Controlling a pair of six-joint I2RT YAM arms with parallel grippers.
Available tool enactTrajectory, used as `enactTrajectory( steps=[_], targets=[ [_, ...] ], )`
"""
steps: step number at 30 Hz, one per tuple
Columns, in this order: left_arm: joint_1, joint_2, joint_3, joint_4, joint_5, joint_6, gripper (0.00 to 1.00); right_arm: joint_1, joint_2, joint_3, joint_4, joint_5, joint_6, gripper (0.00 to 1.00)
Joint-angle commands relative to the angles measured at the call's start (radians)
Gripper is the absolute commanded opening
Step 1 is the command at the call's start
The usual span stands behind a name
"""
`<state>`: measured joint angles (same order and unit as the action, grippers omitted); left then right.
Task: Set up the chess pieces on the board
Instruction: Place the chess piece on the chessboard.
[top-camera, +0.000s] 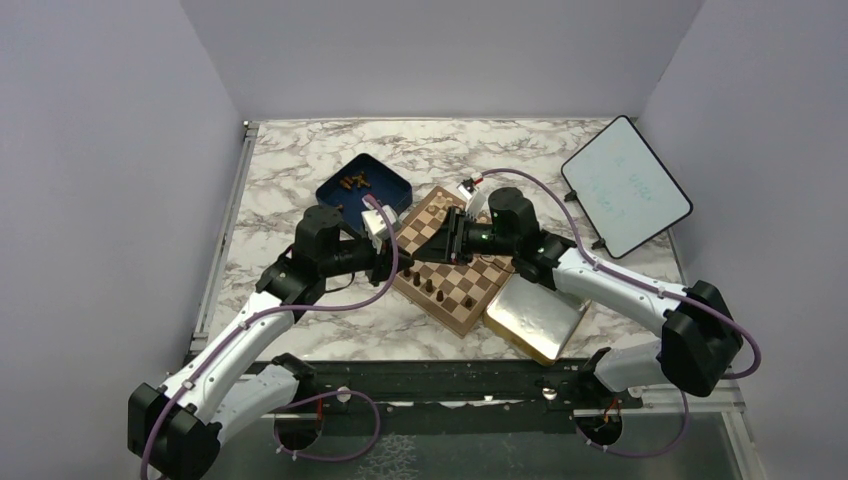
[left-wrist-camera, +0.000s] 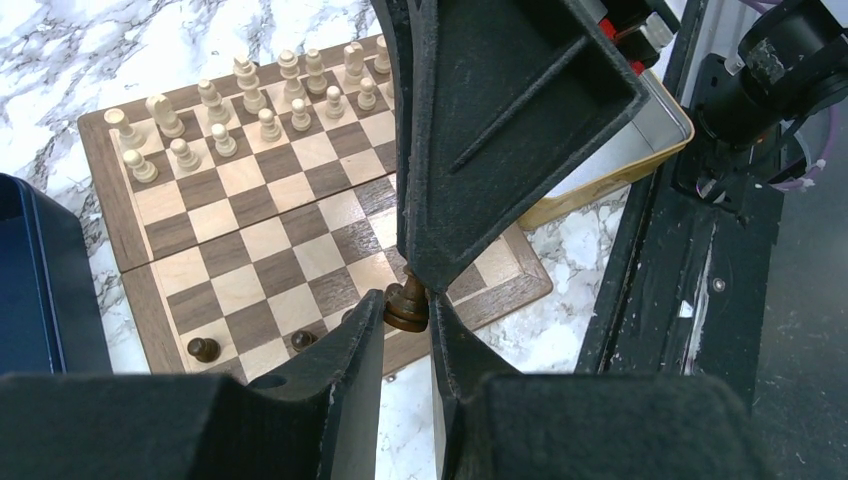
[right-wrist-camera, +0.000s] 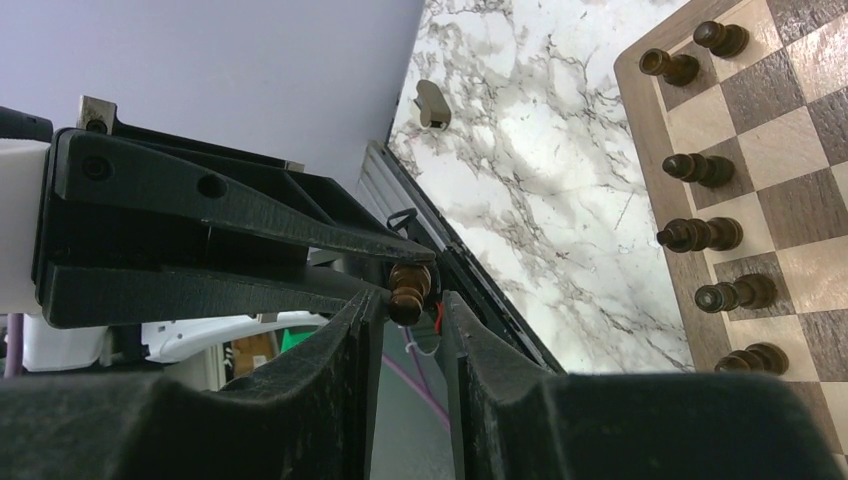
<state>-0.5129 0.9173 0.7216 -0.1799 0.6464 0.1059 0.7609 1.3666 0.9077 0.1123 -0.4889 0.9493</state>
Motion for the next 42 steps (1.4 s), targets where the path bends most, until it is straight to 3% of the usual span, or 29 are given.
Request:
enactTrajectory(
  steps=[1, 9, 15, 22, 23, 25, 32, 42],
  targets=[
    [-0.009, -0.017, -0.017, 0.037, 0.047, 0.018, 0.2, -0.001, 0.009, 0.009, 0.045, -0.026, 0.014, 0.31],
    [-0.012, -0.026, -0.019, 0.036, 0.031, 0.02, 0.2, -0.001, 0.005, 0.003, 0.044, -0.021, 0.013, 0.19],
    [-0.013, -0.035, -0.019, 0.037, 0.002, 0.012, 0.3, -0.001, -0.02, -0.015, 0.014, 0.016, -0.006, 0.16],
    [-0.013, -0.032, -0.013, 0.037, -0.037, -0.009, 0.63, -0.002, -0.067, -0.03, -0.092, 0.136, -0.086, 0.16],
    [-0.012, -0.034, -0.012, 0.034, -0.044, -0.012, 0.7, -0.001, -0.075, -0.029, -0.135, 0.163, -0.105, 0.16],
    [-0.012, -0.039, -0.01, 0.027, -0.059, -0.015, 0.97, -0.002, -0.091, -0.032, -0.201, 0.224, -0.144, 0.15],
    [-0.012, -0.071, -0.016, 0.01, -0.133, -0.03, 0.99, -0.002, -0.134, -0.04, -0.393, 0.395, -0.253, 0.13],
    [-0.012, -0.11, 0.014, -0.059, -0.459, -0.045, 0.99, 0.002, -0.098, -0.025, -0.564, 0.562, -0.321, 0.11]
  ],
)
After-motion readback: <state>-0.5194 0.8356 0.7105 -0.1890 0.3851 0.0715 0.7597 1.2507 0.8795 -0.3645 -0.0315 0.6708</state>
